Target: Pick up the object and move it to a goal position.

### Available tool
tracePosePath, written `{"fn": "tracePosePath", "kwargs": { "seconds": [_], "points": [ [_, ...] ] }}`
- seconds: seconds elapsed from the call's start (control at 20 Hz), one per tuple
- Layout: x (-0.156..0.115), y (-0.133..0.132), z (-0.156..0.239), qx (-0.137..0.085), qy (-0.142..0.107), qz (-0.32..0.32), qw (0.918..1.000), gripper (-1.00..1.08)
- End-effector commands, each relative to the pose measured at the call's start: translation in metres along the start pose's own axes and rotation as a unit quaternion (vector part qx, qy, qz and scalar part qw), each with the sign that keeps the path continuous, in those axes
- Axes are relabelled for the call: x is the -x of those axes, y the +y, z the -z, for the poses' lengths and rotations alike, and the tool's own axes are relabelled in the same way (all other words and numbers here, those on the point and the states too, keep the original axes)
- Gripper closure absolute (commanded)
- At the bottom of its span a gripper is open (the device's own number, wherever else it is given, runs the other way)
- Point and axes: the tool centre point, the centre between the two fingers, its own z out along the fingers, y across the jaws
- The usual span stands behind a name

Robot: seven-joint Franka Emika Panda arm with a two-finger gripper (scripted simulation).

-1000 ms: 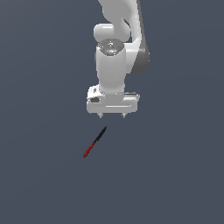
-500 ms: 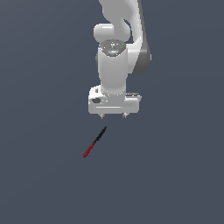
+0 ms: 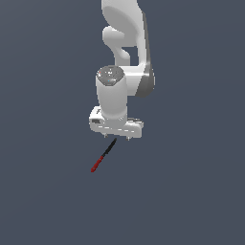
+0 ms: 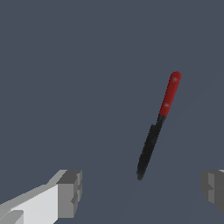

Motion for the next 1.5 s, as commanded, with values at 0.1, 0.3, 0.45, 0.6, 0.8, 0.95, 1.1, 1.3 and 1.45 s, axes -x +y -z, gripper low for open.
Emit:
{"fn": "tracePosePath", "kwargs": {
  "seconds": [0.1, 0.3, 0.45, 0.6, 0.8, 0.95, 1.1, 1.3, 1.45],
  "points": [
    [-0.011, 0.024, -0.035, 0.004, -0.004, -0.073, 0.9973, -0.92],
    [-0.018, 0.042, -0.062, 0.008, -0.007, -0.125, 0.9921, -0.92],
    [-0.021, 0.052, -0.076, 0.012, -0.007, -0.153, 0.9881, -0.92],
    [-0.023, 0.059, -0.086, 0.014, -0.008, -0.172, 0.9849, -0.92],
    [-0.023, 0.063, -0.092, 0.016, -0.008, -0.184, 0.9827, -0.92],
    [-0.023, 0.063, -0.092, 0.016, -0.008, -0.182, 0.9832, -0.92],
    [-0.023, 0.063, -0.097, 0.016, -0.008, -0.182, 0.9831, -0.92],
    [-0.022, 0.064, -0.114, 0.016, -0.008, -0.183, 0.9829, -0.92],
    [-0.021, 0.065, -0.130, 0.016, -0.008, -0.184, 0.9827, -0.92]
  ]
}}
